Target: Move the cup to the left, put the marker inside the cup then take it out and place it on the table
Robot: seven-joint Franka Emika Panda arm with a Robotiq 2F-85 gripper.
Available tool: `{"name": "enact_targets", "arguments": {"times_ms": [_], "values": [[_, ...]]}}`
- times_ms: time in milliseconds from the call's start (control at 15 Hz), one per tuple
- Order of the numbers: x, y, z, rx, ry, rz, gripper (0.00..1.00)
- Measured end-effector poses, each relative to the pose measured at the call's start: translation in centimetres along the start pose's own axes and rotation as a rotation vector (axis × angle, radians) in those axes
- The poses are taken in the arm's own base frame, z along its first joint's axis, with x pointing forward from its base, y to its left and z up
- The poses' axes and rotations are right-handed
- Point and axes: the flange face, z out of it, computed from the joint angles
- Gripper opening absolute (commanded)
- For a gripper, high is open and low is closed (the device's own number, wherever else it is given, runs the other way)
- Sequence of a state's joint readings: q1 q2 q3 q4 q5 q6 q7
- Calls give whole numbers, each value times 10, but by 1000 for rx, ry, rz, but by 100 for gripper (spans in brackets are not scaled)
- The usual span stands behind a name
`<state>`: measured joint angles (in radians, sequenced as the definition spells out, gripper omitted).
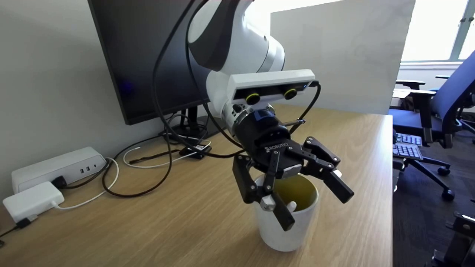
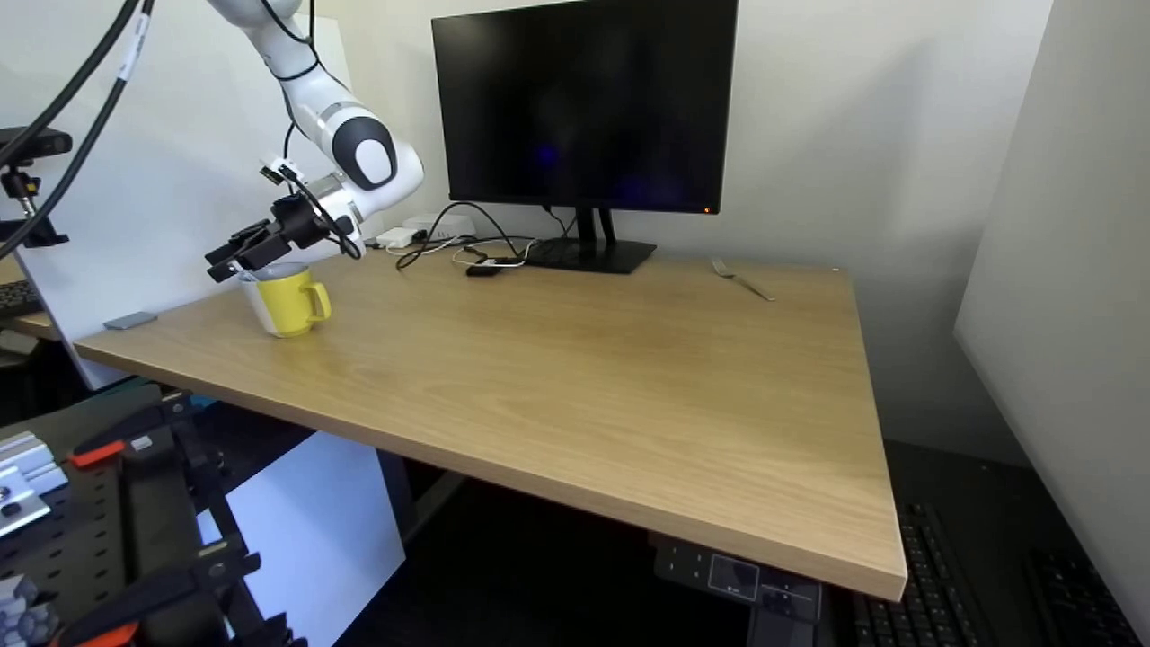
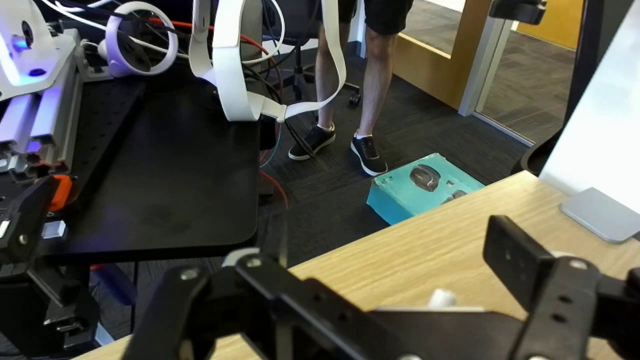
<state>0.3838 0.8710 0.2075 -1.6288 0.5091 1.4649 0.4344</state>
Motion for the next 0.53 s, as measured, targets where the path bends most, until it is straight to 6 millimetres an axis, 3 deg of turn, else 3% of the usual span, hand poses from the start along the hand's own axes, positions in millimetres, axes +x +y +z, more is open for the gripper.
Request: {"name": "enact_targets", "arguments": {"times_ms": [267, 333, 400, 533], "values": [[3, 3, -3, -18, 28, 7, 99], [4, 4, -3, -23, 36, 9, 74], [5, 4, -4, -28, 44, 11, 74], [5, 3, -4, -37, 55, 14, 60]]}}
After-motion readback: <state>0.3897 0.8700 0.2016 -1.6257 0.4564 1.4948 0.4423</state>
